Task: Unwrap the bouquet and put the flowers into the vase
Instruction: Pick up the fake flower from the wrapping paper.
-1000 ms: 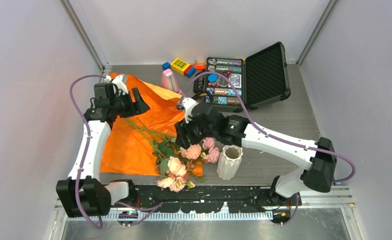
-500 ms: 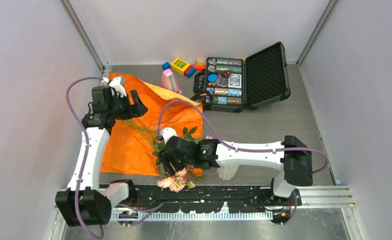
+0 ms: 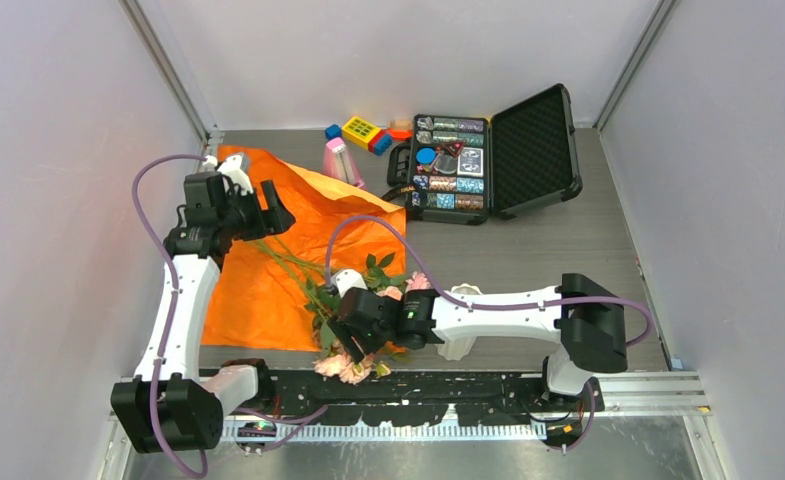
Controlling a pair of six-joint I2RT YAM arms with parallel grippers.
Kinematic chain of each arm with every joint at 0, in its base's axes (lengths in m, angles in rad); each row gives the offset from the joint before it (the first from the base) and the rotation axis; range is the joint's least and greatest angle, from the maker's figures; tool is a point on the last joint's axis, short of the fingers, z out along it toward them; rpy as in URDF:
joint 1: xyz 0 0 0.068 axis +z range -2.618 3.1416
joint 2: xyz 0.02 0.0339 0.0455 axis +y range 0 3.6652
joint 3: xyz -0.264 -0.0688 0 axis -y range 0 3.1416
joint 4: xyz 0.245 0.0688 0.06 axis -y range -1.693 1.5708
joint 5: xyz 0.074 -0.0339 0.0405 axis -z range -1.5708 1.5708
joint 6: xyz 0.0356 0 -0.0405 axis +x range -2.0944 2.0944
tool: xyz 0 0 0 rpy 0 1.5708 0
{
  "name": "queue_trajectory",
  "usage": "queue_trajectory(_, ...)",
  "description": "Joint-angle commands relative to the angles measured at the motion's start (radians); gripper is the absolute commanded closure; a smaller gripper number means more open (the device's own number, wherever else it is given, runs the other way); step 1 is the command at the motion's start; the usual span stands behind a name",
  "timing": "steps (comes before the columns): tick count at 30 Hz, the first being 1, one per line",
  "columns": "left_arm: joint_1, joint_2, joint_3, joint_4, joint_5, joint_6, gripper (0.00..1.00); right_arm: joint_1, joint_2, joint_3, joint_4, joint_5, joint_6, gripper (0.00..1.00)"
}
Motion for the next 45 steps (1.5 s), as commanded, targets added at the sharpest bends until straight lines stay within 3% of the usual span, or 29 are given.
queue_trajectory(1, 0.0, -0.013, -0.004, 0.009, 0.017, 0.016, 0.24, 0.005, -0.007, 0.049, 0.037, 0.034, 0.004, 0.32)
queue_trajectory(9, 0.001, -0.008, -0.003, 0.007, 0.012, 0.018, 0.24, 0.005, 0.037, 0.066, 0.045, -0.049, -0.002, 0.33)
queue_trajectory(18, 0.0, 0.014, -0.002, 0.004, 0.016, 0.018, 0.24, 0.003, 0.072, 0.076, 0.045, -0.133, -0.013, 0.53)
queue_trajectory(26, 0.001, 0.025, -0.001, 0.005, 0.025, 0.015, 0.24, 0.002, 0.111, 0.1, 0.043, -0.185, -0.029, 0.63)
queue_trajectory(28, 0.0, 0.025, -0.002, 0.006, 0.025, 0.015, 0.24, -0.001, 0.121, 0.11, 0.039, -0.212, -0.034, 0.69)
queue_trajectory(31, 0.001, 0.021, -0.003, 0.008, 0.021, 0.015, 0.24, -0.005, 0.126, 0.128, 0.011, -0.23, -0.045, 0.86)
queue_trajectory(35, 0.001, 0.019, -0.004, 0.008, 0.017, 0.016, 0.24, -0.004, 0.102, 0.154, -0.045, -0.212, -0.062, 0.98)
queue_trajectory(45, -0.001, -0.019, -0.014, 0.03, 0.035, 0.023, 0.24, -0.004, -0.05, 0.229, -0.242, -0.087, -0.128, 1.0)
